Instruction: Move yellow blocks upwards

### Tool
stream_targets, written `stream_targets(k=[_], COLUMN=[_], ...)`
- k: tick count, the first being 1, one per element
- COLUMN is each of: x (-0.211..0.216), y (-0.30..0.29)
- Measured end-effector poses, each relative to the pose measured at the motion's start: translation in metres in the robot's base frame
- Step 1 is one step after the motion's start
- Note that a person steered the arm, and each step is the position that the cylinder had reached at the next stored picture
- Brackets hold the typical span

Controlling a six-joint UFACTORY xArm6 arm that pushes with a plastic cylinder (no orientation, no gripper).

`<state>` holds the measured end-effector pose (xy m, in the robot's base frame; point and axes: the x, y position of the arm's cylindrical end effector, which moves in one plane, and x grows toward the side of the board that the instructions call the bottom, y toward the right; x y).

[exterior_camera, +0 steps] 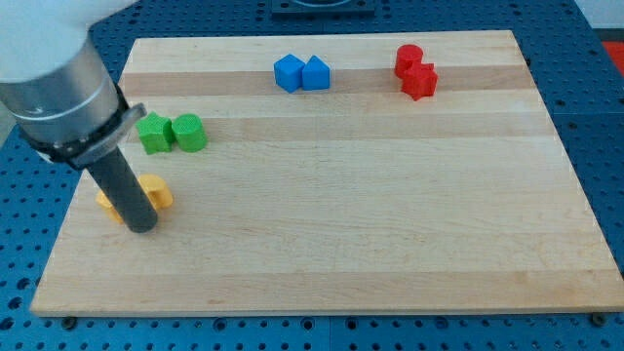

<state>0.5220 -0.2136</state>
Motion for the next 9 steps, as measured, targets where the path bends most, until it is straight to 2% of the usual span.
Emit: stream_targets(k=[2,3,4,5,6,7,9], x=[-0.023,0.012,0.025,0.003,-0.014,0.000,-0.009], y=[0.003,-0.002,-0.030,-0.067,-0.062,-0.024,-0.014])
